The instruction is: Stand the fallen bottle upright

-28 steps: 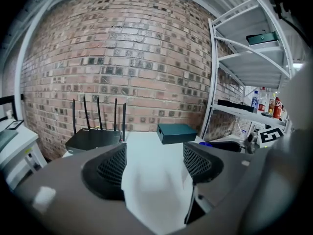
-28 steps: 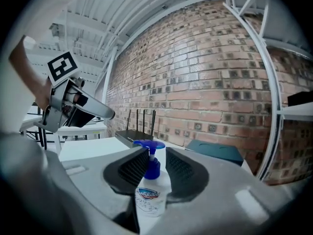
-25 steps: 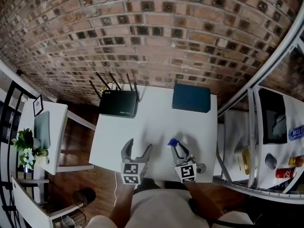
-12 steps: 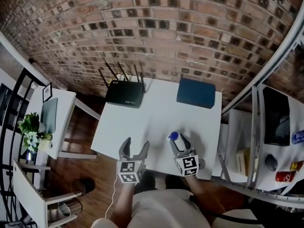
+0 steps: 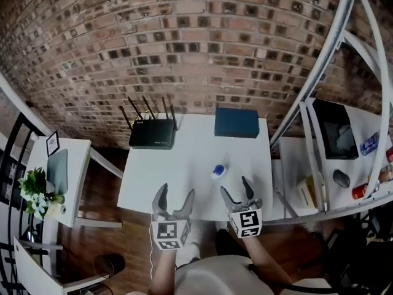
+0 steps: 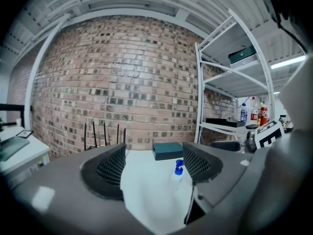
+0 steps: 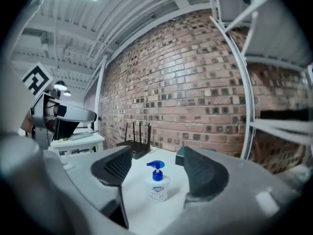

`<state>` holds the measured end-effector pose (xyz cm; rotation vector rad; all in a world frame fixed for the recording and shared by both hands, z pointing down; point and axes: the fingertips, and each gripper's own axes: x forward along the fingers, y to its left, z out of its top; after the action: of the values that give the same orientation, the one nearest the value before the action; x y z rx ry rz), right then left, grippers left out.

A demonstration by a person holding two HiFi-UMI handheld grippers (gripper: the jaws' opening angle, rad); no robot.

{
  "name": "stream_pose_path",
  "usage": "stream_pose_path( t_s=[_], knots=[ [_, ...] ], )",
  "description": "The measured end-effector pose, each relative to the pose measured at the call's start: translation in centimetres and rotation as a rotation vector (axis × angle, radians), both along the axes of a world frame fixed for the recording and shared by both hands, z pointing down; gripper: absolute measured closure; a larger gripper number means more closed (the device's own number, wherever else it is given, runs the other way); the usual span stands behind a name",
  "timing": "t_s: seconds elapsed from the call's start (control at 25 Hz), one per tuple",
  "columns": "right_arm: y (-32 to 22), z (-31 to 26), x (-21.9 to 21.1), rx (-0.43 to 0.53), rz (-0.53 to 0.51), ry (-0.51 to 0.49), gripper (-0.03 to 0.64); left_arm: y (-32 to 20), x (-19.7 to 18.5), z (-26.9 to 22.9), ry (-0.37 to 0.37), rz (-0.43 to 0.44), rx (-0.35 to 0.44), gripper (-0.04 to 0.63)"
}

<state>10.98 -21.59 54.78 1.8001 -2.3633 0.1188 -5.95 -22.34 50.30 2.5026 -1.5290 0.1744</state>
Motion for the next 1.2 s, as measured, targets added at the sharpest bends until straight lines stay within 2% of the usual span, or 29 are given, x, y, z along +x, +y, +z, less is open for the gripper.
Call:
stream_pose_path(
  t_s=[0.08, 0.2, 0.32, 0.44, 0.6, 0.72, 0.84, 1.0, 1.2],
  knots=[
    [2.0, -3.3, -0.7, 0.054, 0.043, 0.018, 0.283, 1.4, -0.5, -1.4, -0.010, 0.014, 0.051, 0.219],
    [4.9, -6.3, -0.5, 0.075, 0.111, -0.068, 0.219, 3.8, 0.5, -1.6, 0.008, 0.072, 0.057, 0.216],
    [8.2, -7.0, -0.2, 0.055, 0.163, -0.060, 0.216, 6.0, 0.7, -2.1, 0.034, 0.095, 0.062, 0.210],
    [10.3, -7.2, 0.1, 0.067, 0.185, -0.033, 0.218, 7.4, -0.4, -2.9, 0.028, 0.057, 0.080, 0.210],
    [9.8, -7.7, 1.9, 0.071, 0.173, -0.052, 0.218, 7.7, -0.2, -4.8, 0.004, 0.016, 0.112, 0.212],
    [9.1, -8.8, 2.4, 0.091, 0.159, -0.046, 0.218, 8.3, 0.3, -5.8, -0.018, 0.018, 0.109, 0.212],
    [8.1, -9.3, 2.3, 0.110, 0.130, -0.032, 0.218, 7.6, 0.3, -6.1, 0.015, -0.010, 0.103, 0.215],
    [8.3, -8.8, 3.9, 0.085, 0.130, -0.042, 0.218, 8.5, 1.7, -5.3, -0.004, -0.018, 0.075, 0.215],
    [7.5, -8.5, 6.4, 0.087, 0.142, -0.050, 0.218, 8.0, 3.4, -5.4, -0.011, -0.023, 0.103, 0.215]
  ],
)
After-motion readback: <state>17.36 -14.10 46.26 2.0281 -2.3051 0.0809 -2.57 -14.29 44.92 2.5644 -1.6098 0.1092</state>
